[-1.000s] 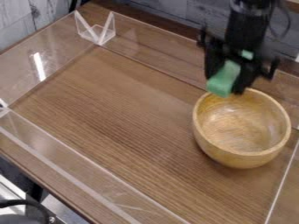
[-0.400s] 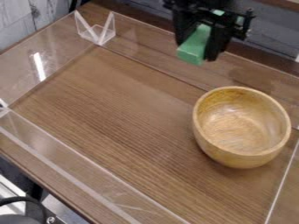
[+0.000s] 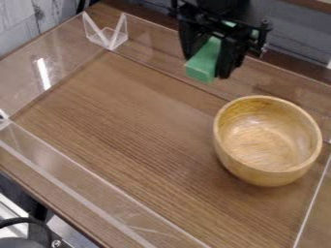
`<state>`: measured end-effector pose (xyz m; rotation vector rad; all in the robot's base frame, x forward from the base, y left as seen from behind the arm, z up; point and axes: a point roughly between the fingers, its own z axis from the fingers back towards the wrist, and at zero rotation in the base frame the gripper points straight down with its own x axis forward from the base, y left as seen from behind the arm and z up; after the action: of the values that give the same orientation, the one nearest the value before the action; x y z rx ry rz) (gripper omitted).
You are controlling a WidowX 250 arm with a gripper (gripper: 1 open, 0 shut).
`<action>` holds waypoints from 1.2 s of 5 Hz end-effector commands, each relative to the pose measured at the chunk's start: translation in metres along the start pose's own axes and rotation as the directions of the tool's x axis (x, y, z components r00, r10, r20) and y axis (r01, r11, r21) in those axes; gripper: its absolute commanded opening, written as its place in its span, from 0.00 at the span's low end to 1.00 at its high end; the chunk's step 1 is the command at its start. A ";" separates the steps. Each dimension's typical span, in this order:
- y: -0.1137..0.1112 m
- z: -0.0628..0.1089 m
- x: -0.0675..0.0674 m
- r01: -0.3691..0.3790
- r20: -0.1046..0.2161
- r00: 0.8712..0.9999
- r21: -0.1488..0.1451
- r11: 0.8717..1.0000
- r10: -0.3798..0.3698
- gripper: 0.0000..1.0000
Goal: Remove the green block from inside the brown bowl and put it on the table
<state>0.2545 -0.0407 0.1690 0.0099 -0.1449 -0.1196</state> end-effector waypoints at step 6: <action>-0.019 0.009 0.005 -0.057 0.127 0.990 0.027 0.998 0.054 0.00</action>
<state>0.2541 -0.0578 0.1661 0.0370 -0.2231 -0.0517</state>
